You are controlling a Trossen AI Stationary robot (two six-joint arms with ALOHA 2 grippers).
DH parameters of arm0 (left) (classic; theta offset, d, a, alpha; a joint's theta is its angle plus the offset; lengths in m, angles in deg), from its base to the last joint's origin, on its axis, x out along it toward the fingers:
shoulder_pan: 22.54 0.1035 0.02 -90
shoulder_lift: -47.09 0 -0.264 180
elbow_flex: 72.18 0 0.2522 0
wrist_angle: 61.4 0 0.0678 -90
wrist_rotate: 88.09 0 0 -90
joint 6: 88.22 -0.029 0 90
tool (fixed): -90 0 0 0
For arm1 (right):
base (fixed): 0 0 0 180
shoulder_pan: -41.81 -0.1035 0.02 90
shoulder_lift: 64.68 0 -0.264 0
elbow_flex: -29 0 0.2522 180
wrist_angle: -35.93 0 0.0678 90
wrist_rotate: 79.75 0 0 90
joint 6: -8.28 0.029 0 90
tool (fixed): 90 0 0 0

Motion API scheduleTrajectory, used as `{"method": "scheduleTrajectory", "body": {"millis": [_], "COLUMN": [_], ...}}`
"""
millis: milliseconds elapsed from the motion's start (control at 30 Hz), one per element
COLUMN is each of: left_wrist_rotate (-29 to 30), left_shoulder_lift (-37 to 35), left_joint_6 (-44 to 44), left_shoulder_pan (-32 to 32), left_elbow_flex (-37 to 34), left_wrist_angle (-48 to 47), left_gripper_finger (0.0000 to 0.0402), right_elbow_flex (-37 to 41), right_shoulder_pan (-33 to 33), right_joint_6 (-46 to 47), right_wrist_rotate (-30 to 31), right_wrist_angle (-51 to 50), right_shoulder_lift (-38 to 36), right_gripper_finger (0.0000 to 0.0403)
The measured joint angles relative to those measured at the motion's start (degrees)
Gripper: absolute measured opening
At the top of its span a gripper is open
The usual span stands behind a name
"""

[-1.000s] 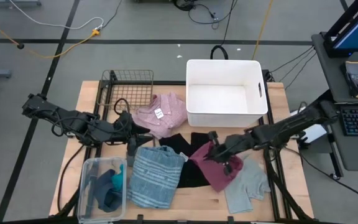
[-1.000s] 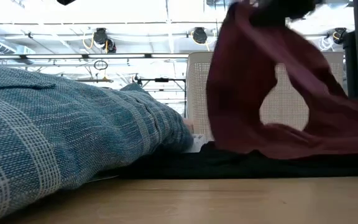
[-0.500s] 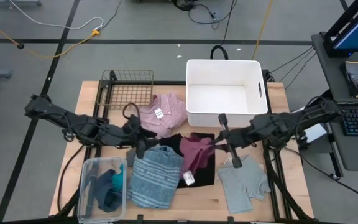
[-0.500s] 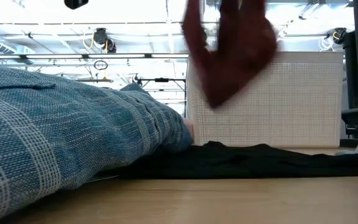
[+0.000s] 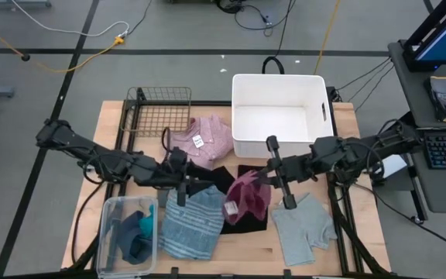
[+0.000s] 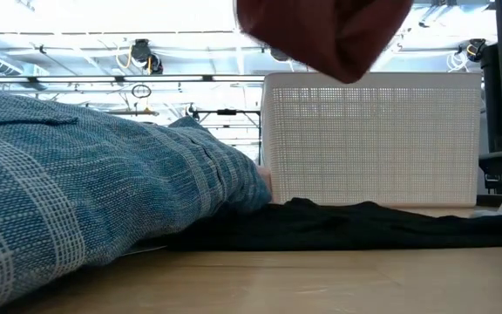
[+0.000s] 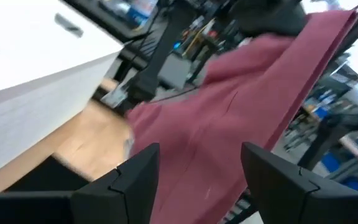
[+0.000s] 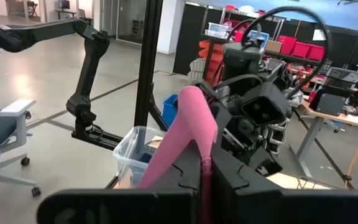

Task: Pick & Place Cloths
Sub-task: Put the pink underwear into the gold wire basket

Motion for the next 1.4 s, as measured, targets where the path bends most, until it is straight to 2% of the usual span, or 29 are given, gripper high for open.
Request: {"method": "scheduleTrajectory", "body": {"millis": [267,667,800,1100,1233,1400], "left_wrist_rotate": [-4.0,-3.7,-5.5,-9.9,-10.1,-10.0], "left_shoulder_lift": [1.1,2.1,3.5,5.7,5.7,6.1], "left_joint_6": [0.1,0.0,-0.2,-1.8,-2.5,-0.9], "left_shoulder_pan": [0.1,1.7,2.4,3.6,3.6,3.6], "left_elbow_flex": [0.0,0.0,0.0,0.0,0.0,0.0], "left_wrist_angle": [7.4,13.1,16.0,25.1,26.9,27.3], "left_gripper_finger": [0.023,0.023,0.023,0.0231,0.0247,0.0286], "right_elbow_flex": [-0.2,-0.2,-0.4,-2.0,-2.0,-2.0], "right_shoulder_pan": [0.0,0.0,0.1,1.1,1.7,2.0], "right_joint_6": [0.0,2.3,3.2,3.5,4.7,4.7], "right_wrist_rotate": [-0.1,-0.5,-0.5,-0.4,-0.4,-0.5], "right_wrist_angle": [0.0,3.3,5.8,4.7,5.1,5.1], "right_shoulder_lift": [2.5,5.2,5.1,5.1,5.1,5.1], "right_gripper_finger": [0.0,0.0,0.0,0.0,0.0,0.0]}}
